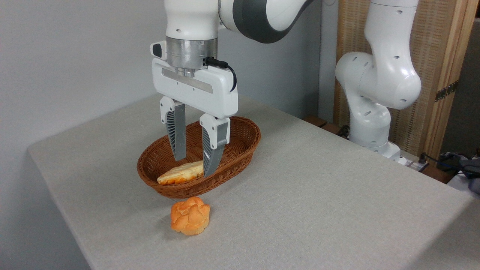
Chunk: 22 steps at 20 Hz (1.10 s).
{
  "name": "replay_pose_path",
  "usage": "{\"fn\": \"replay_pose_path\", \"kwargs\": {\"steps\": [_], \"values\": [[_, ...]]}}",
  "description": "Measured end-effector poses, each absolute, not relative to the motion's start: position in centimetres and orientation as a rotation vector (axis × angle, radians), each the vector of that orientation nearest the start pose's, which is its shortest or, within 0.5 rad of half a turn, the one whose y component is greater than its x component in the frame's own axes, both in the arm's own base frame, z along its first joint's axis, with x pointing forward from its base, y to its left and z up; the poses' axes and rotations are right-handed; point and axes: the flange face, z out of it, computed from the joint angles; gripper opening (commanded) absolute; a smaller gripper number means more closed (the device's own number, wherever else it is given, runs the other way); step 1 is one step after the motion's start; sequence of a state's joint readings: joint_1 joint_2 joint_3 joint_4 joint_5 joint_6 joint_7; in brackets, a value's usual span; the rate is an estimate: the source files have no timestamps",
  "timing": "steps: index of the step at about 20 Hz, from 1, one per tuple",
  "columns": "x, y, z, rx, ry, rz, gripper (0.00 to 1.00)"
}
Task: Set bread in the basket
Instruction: 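Lower the open gripper down onto the orange bread roll beside the basket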
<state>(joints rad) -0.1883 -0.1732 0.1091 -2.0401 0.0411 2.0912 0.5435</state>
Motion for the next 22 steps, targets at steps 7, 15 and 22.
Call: {"fn": "replay_pose_path", "kwargs": {"steps": [7,15,22], "values": [[53.0,-2.3,52.5,-2.912,0.920,-0.316,1.00],[53.2,-1.4,50.8,-2.902,0.893,-0.381,1.00],[54.0,-1.0,47.0,-2.898,0.865,-0.446,1.00]]}}
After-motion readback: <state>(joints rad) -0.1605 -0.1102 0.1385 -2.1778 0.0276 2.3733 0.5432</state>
